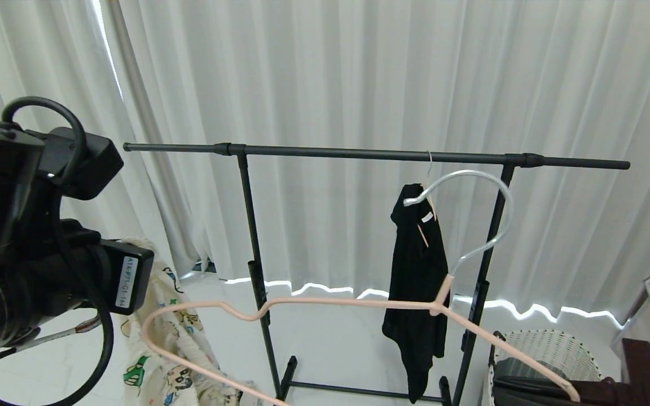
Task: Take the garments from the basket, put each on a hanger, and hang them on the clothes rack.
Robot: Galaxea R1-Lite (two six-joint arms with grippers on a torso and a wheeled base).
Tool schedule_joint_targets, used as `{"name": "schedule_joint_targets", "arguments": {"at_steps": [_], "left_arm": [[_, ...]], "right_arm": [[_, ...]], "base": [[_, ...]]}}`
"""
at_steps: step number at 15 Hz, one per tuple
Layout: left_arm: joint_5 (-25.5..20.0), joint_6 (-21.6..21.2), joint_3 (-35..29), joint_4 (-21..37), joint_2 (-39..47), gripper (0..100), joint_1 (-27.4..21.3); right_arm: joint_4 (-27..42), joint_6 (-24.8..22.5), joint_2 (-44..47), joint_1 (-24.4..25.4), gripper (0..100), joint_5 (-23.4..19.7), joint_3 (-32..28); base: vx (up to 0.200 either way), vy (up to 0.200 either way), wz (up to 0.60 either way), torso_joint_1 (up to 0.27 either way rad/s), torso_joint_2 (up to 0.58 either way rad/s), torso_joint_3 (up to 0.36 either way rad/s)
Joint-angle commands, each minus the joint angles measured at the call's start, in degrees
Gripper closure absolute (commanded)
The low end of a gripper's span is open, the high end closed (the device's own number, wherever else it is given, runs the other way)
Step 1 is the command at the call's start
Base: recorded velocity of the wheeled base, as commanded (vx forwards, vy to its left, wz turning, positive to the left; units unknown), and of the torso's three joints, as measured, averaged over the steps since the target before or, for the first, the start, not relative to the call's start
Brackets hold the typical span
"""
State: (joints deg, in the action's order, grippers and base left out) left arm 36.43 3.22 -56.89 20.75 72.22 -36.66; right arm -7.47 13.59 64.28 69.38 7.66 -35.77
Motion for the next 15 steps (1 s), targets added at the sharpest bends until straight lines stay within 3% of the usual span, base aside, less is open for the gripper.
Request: {"name": "schedule_joint_targets", "arguments": {"at_steps": [1, 3, 13, 15], "left_arm": [[-0.04, 0.12, 0.03, -0.01, 2.40, 100, -0.26], [-1.71, 0.12, -0.24, -0.01, 2.40, 100, -0.26], [-1.71, 0.21, -0.32, -0.09, 2.49, 100, -0.17], [-1.62, 0.30, -0.32, -0.09, 2.75, 100, -0.17]], "right_arm": [[-0.44, 0.65, 5.33, 0.50, 100, -0.01, -0.80], [-1.67, 1.17, 7.17, 0.32, 100, 0.34, -0.71], [-9.84, 2.05, 13.24, -2.84, 100, 3.07, -1.15], [-13.97, 2.05, 16.31, -2.93, 100, 6.58, -1.59]], "base": [[0.000, 0.000, 0.00, 0.000, 0.00, 0.000], [0.000, 0.000, 0.00, 0.000, 0.00, 0.000], [0.000, 0.000, 0.00, 0.000, 0.00, 0.000], [0.000, 0.000, 0.00, 0.000, 0.00, 0.000]]}}
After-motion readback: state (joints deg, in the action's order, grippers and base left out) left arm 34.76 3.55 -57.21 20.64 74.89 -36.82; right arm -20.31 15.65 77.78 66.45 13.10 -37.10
